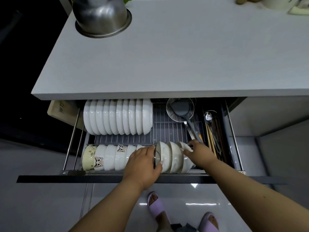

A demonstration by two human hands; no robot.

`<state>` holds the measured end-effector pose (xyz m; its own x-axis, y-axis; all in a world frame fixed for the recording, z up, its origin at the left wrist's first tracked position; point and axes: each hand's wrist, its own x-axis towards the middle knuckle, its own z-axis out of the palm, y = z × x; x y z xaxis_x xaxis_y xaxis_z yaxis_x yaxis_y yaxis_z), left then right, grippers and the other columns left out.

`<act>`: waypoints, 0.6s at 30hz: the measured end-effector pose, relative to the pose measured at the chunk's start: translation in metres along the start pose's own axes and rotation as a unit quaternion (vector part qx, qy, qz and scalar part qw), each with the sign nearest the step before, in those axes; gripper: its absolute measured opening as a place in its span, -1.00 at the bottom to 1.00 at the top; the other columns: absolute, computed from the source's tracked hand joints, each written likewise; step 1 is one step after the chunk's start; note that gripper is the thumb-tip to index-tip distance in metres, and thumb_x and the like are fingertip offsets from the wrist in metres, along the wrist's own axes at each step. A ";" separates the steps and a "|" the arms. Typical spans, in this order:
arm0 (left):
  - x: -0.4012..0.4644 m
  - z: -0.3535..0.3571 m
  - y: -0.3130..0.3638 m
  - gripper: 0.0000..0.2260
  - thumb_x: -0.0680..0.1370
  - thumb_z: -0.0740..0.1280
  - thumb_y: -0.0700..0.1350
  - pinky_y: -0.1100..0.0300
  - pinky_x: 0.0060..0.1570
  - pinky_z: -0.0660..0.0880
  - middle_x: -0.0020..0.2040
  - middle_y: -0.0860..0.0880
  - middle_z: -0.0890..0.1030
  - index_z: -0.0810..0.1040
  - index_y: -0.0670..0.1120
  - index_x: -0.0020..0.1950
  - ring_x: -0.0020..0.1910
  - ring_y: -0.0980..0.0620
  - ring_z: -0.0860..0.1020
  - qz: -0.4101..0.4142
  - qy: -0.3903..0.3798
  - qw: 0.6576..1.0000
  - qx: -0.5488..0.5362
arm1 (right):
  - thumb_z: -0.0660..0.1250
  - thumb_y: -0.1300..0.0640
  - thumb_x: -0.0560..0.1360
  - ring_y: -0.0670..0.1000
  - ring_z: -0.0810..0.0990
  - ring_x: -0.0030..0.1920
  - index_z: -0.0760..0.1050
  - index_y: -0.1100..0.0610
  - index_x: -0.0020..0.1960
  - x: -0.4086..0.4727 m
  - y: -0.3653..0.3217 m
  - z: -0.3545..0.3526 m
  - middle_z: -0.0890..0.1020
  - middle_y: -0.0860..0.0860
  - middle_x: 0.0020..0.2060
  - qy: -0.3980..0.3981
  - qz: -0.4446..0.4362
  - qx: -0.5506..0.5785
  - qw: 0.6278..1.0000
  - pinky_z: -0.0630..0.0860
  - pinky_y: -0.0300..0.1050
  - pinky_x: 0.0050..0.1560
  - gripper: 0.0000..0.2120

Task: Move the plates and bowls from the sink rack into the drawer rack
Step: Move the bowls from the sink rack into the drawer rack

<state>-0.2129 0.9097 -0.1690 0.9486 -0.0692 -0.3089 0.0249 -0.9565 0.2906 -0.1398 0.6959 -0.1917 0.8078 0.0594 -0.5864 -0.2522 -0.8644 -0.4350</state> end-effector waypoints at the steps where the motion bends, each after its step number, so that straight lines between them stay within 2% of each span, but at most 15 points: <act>1: 0.001 -0.002 0.000 -0.43 0.56 0.09 0.20 0.12 0.40 0.14 0.43 0.00 0.35 0.19 -0.04 0.50 0.40 -0.01 0.27 -0.001 0.001 1.000 0.001 | 0.22 -0.20 0.52 0.06 0.55 0.12 0.31 0.09 0.41 -0.006 0.000 -0.002 0.47 0.06 0.29 0.012 -0.011 -0.014 1.000 0.44 -0.15 -0.04 -0.43; 3: 0.003 -0.005 0.001 -0.44 0.56 0.08 0.20 0.12 0.40 0.14 0.43 -0.01 0.35 0.19 -0.04 0.50 0.41 -0.02 0.27 0.000 0.000 1.000 0.005 | 0.21 -0.23 0.51 0.05 0.55 0.10 0.33 0.09 0.38 -0.017 0.003 -0.005 0.49 0.06 0.26 0.037 -0.030 -0.052 0.997 0.46 -0.13 -0.02 -0.43; 6: 0.009 -0.009 0.002 -0.45 0.58 0.10 0.18 0.13 0.41 0.12 0.44 -0.01 0.33 0.18 -0.04 0.50 0.41 -0.02 0.26 -0.001 0.000 1.000 0.003 | 0.18 -0.27 0.51 0.06 0.50 0.19 0.34 0.05 0.37 -0.027 0.010 -0.004 0.49 0.05 0.25 0.081 -0.047 -0.099 0.991 0.46 -0.09 0.04 -0.44; 11: 0.021 -0.013 -0.001 -0.46 0.58 0.09 0.18 0.11 0.42 0.15 0.43 -0.03 0.35 0.19 -0.06 0.50 0.40 -0.03 0.28 0.004 -0.002 1.000 0.008 | 0.14 -0.31 0.48 0.06 0.54 0.09 0.40 0.02 0.29 -0.027 0.011 -0.004 0.56 0.01 0.12 0.142 -0.036 -0.101 0.984 0.53 -0.04 -0.05 -0.47; 15: 0.031 -0.017 -0.002 -0.45 0.58 0.08 0.18 0.11 0.41 0.15 0.43 -0.04 0.35 0.18 -0.06 0.50 0.41 -0.03 0.27 0.009 0.000 1.000 0.009 | 0.19 -0.19 0.51 0.06 0.53 0.09 0.50 0.08 0.20 -0.025 0.002 -0.007 0.60 0.02 0.06 0.213 -0.066 -0.116 0.968 0.45 -0.11 -0.04 -0.57; 18: 0.037 -0.019 -0.004 -0.46 0.58 0.10 0.17 0.11 0.40 0.17 0.42 -0.05 0.37 0.20 -0.06 0.49 0.40 -0.03 0.28 0.014 0.000 1.000 0.002 | 0.26 -0.10 0.50 0.07 0.56 -0.04 0.57 0.14 0.05 -0.025 0.000 -0.009 0.63 0.04 -0.07 0.263 -0.077 -0.116 0.955 0.34 -0.18 -0.16 -0.66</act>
<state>-0.1721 0.9158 -0.1642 0.9491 -0.0963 -0.2998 -0.0038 -0.9555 0.2949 -0.1553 0.6902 -0.1708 0.9970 -0.0113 -0.0763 -0.0331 -0.9565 -0.2899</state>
